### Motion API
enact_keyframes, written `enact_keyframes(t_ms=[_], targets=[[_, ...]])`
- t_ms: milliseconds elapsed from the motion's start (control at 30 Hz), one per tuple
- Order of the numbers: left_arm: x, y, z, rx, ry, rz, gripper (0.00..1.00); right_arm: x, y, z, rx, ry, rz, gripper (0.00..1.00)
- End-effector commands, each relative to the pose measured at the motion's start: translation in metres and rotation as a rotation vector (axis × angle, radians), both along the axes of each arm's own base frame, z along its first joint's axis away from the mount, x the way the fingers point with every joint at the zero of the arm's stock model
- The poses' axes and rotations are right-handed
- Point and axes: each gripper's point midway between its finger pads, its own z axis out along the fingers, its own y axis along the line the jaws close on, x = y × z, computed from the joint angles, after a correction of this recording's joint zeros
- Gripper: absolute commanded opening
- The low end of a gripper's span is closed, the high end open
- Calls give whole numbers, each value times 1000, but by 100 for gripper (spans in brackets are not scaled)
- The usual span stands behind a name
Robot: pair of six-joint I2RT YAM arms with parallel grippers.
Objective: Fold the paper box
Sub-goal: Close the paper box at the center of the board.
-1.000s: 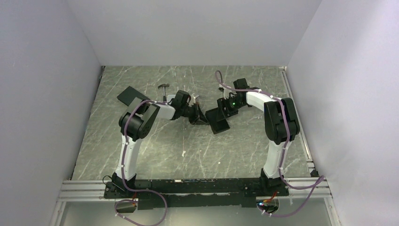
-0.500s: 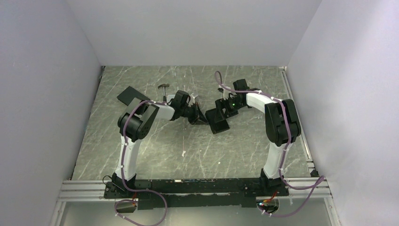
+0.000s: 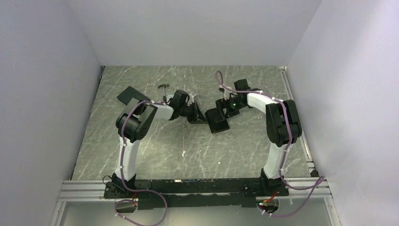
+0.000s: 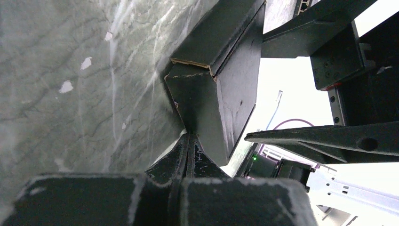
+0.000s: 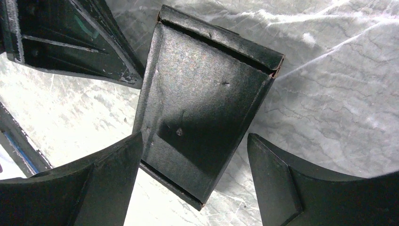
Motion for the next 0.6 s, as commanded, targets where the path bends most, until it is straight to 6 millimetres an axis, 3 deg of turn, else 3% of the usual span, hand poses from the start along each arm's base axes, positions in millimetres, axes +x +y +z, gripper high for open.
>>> enact_keyframes(t_ms=[0, 567], targets=[[8, 0, 29, -33, -90, -3, 1, -2, -13, -3, -50, -6, -22, 86], [5, 10, 21, -12, -73, 2, 5, 1, -20, 2, -49, -22, -38, 93]])
